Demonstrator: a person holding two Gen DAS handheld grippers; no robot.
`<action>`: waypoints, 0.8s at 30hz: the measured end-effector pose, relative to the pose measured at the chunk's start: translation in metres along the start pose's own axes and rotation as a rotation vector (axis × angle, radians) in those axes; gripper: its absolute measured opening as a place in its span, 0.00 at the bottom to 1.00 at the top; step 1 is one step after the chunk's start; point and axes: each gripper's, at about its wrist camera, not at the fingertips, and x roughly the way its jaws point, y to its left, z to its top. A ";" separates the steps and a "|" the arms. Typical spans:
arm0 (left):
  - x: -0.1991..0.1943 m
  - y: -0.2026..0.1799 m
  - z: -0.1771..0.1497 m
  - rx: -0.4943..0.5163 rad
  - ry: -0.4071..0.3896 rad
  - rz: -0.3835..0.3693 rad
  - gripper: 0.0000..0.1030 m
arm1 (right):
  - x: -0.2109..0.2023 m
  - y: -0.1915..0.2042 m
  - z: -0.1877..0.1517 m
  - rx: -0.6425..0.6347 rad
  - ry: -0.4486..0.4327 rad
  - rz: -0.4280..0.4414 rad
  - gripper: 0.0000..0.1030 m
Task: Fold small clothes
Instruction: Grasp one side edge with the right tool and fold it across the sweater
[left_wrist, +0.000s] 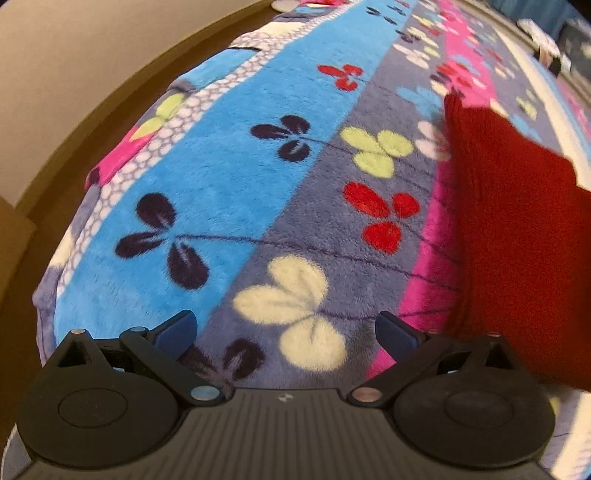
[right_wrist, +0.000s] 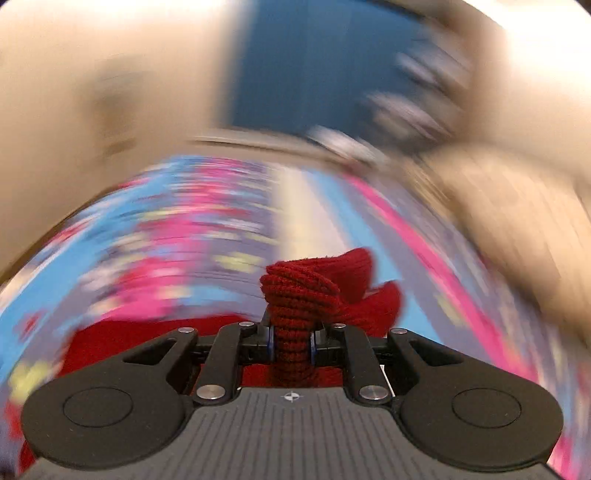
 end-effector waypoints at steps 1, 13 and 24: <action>-0.003 0.006 0.001 -0.016 -0.002 -0.007 1.00 | 0.000 0.031 -0.004 -0.090 -0.014 0.069 0.16; -0.003 0.039 0.004 -0.072 0.028 0.000 1.00 | -0.014 0.129 -0.050 -0.270 0.022 0.340 0.16; -0.010 0.032 0.005 -0.049 0.018 0.002 1.00 | -0.016 0.137 -0.091 -0.358 0.139 0.472 0.43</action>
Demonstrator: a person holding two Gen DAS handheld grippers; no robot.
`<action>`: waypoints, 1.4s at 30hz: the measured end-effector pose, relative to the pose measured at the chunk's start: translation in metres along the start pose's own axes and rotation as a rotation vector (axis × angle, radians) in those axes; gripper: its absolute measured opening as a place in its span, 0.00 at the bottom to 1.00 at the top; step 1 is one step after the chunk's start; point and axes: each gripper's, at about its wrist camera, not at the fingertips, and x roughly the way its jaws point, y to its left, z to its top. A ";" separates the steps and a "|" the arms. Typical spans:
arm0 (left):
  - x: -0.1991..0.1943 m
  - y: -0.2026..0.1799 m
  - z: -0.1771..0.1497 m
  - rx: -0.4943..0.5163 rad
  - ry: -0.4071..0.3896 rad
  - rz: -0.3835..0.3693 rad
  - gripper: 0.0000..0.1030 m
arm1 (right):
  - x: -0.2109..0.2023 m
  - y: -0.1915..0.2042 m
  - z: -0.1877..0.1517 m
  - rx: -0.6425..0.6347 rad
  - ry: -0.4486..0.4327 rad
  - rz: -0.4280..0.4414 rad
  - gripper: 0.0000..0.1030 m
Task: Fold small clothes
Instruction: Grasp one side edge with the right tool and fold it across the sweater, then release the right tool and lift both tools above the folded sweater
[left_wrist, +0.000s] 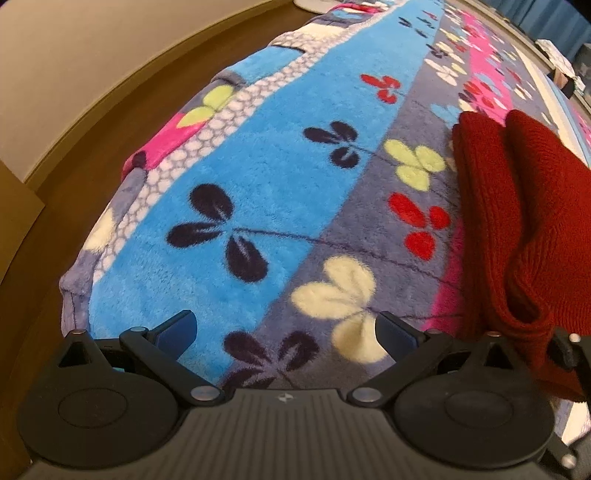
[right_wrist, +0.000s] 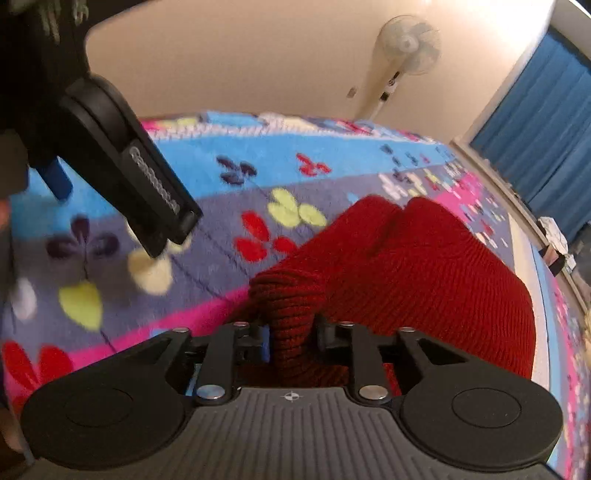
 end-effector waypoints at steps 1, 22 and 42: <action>-0.003 -0.002 0.001 0.003 0.000 -0.007 1.00 | -0.008 -0.006 0.005 0.061 0.017 0.064 0.49; -0.037 -0.068 -0.020 0.183 -0.079 0.027 1.00 | -0.107 -0.048 -0.051 0.408 0.032 -0.073 0.45; -0.209 -0.073 -0.163 0.322 -0.211 -0.027 1.00 | -0.305 -0.039 -0.100 0.595 -0.115 -0.162 0.84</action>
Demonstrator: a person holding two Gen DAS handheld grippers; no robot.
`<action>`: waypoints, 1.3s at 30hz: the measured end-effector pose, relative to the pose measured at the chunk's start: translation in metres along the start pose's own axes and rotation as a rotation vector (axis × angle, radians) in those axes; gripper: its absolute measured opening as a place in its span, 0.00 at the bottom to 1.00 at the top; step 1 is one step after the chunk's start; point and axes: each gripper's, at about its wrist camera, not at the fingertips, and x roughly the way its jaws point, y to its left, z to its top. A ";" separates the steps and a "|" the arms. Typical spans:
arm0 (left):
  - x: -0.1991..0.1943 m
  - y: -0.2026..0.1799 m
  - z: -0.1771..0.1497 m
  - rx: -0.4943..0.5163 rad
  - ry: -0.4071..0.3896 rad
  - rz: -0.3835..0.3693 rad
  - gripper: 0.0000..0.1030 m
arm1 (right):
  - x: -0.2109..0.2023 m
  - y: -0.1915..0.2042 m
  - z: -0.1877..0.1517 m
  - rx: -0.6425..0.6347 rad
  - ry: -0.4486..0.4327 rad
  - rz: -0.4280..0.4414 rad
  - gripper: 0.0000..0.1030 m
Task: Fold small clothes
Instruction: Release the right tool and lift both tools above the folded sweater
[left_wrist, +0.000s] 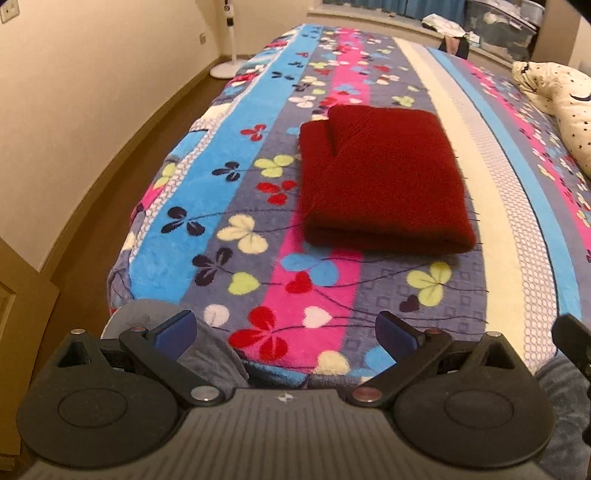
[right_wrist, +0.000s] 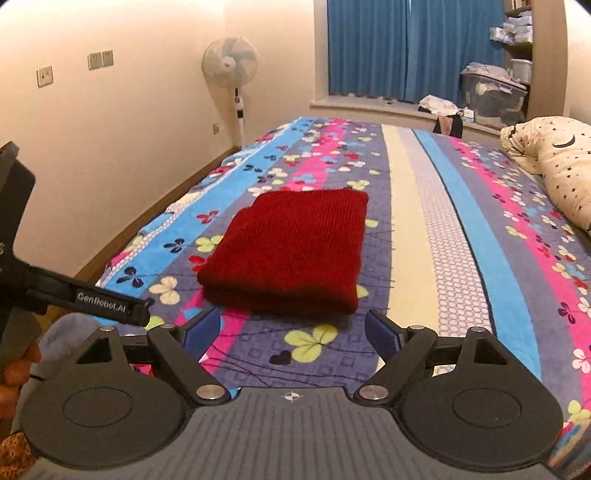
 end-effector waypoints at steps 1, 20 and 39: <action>-0.003 -0.001 0.000 0.003 -0.004 -0.004 1.00 | -0.002 -0.001 0.000 0.005 -0.003 0.000 0.84; 0.008 -0.001 0.000 0.015 0.022 0.014 1.00 | 0.022 0.002 0.000 0.022 0.054 -0.012 0.85; 0.061 -0.005 0.030 -0.005 0.113 0.012 1.00 | 0.080 -0.009 0.000 0.031 0.190 -0.013 0.85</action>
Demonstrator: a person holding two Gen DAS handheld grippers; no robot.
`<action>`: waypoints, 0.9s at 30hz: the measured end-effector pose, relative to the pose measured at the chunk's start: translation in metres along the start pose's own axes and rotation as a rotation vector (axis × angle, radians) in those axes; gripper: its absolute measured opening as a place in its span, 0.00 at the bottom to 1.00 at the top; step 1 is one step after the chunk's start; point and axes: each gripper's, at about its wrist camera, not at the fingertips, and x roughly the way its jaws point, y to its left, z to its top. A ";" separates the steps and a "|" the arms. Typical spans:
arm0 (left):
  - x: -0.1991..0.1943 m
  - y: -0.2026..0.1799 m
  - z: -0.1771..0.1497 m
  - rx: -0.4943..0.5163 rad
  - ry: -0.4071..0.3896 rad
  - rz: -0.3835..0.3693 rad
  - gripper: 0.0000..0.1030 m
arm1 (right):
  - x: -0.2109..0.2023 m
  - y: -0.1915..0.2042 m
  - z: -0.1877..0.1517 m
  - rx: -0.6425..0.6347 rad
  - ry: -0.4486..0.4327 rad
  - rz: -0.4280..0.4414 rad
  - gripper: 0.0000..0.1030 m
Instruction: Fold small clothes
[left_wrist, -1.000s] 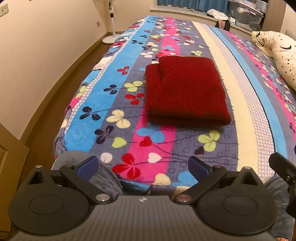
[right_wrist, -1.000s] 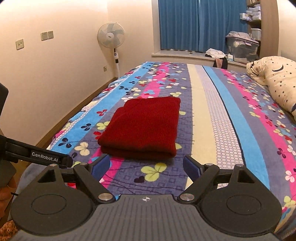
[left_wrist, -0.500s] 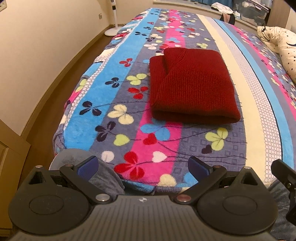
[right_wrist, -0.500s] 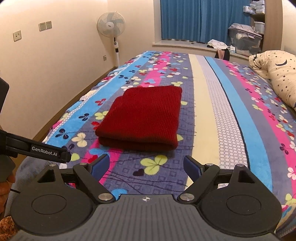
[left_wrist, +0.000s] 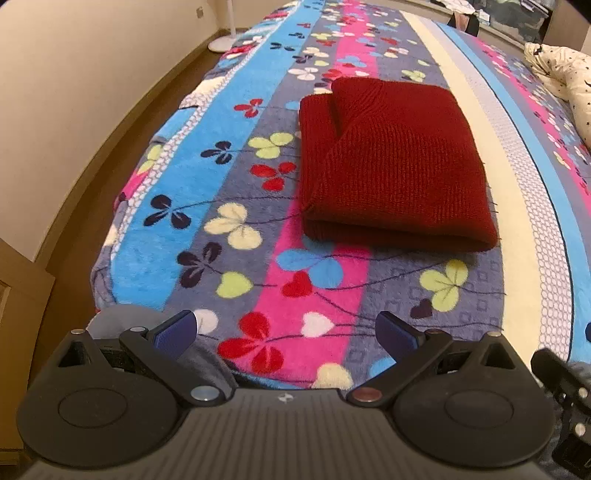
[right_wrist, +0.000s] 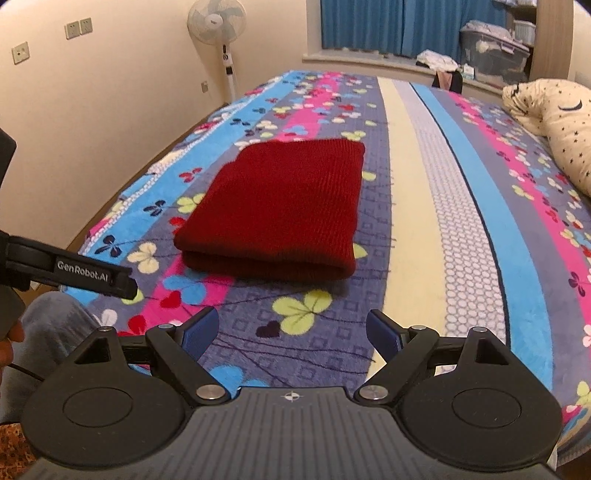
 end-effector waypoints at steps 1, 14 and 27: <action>0.005 0.000 0.003 -0.010 0.010 -0.003 1.00 | 0.005 -0.002 0.000 0.005 0.014 0.000 0.85; 0.080 0.014 0.055 -0.395 0.158 -0.210 1.00 | 0.101 -0.083 0.054 0.091 0.220 0.029 0.87; 0.164 0.009 0.089 -0.582 0.197 -0.232 1.00 | 0.297 -0.156 0.241 0.202 0.312 0.096 0.92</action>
